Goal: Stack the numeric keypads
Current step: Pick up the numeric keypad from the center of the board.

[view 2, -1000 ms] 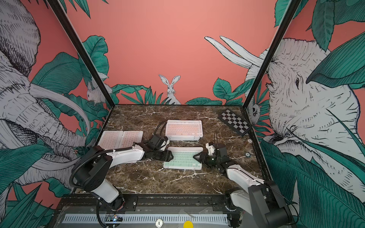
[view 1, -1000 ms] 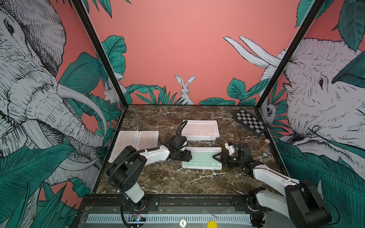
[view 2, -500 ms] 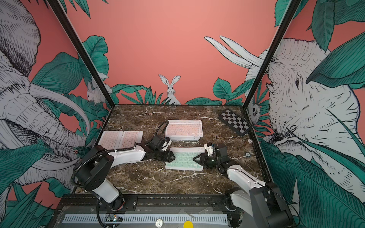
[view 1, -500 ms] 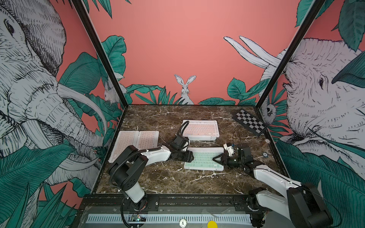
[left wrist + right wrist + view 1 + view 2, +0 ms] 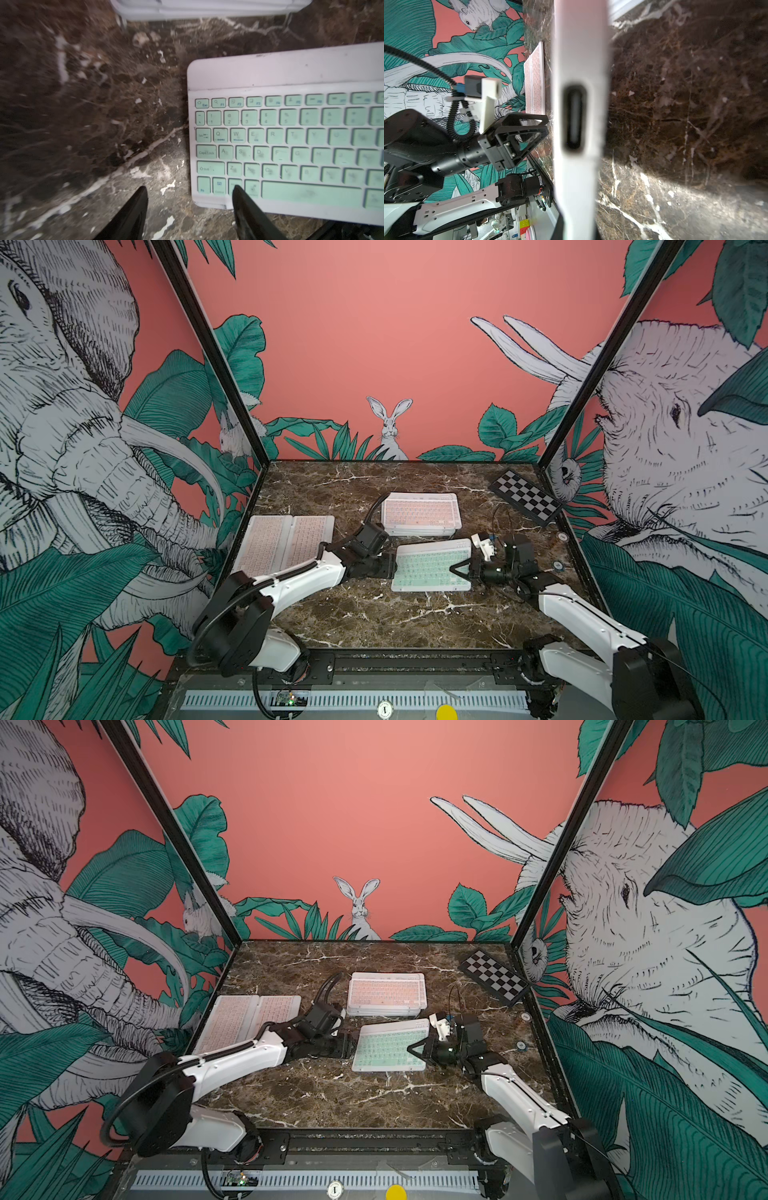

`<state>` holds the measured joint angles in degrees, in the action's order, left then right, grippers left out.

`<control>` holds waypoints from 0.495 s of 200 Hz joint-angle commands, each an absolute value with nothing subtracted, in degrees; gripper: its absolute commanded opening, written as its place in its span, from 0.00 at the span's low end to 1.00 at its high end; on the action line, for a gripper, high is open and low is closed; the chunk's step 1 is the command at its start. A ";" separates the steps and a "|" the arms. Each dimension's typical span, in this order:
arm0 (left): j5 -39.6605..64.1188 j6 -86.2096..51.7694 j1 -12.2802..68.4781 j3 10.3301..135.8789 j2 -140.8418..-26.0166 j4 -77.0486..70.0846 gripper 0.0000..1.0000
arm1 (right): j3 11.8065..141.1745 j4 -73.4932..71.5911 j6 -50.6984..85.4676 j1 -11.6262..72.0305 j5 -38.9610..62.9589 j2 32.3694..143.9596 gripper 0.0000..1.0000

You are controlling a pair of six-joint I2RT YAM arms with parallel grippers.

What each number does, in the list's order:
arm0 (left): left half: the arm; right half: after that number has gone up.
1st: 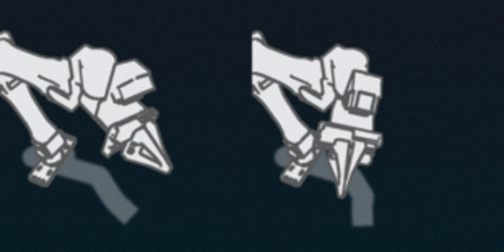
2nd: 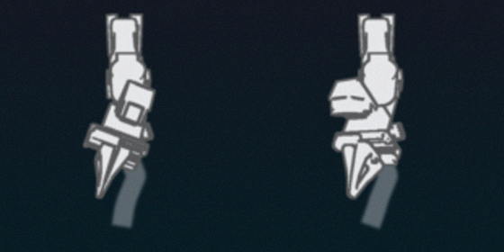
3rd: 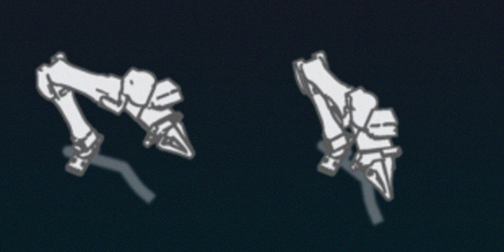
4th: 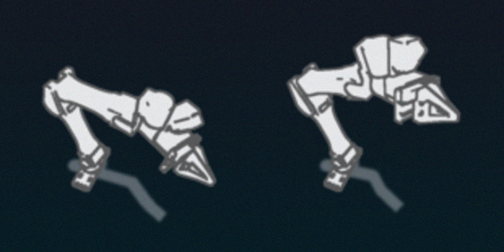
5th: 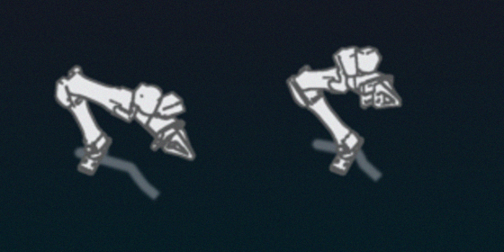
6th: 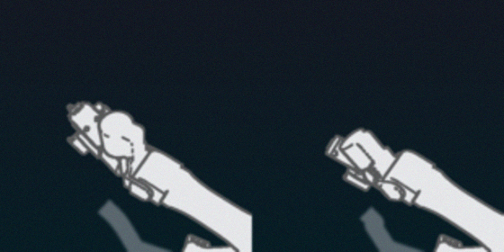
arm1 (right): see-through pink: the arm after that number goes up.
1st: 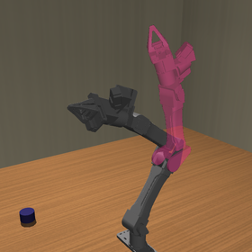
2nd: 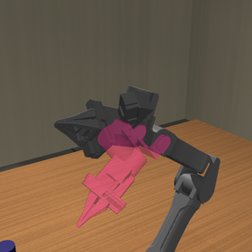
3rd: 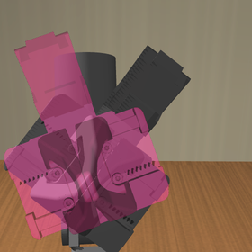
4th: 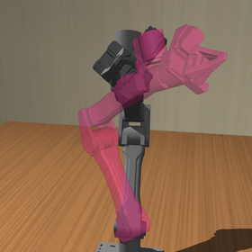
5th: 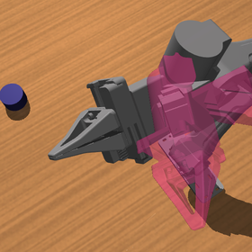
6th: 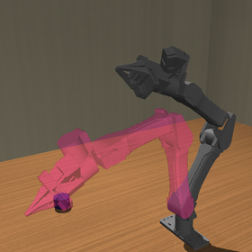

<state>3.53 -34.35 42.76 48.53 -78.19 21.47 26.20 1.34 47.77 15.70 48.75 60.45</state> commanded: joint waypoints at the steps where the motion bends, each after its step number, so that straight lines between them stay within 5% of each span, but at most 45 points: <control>1: -1.87 -33.18 40.91 53.37 -75.17 30.73 0.68 | 31.12 1.35 46.04 14.83 52.23 59.39 0.00; 99: 3.31 -31.42 33.32 61.01 -78.67 33.89 0.68 | 50.57 -13.45 44.09 11.09 58.05 80.63 0.00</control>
<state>2.11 -32.47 33.43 58.52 -77.82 32.69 44.95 -4.05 46.33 11.75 53.87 75.02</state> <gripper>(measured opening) 0.681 0.052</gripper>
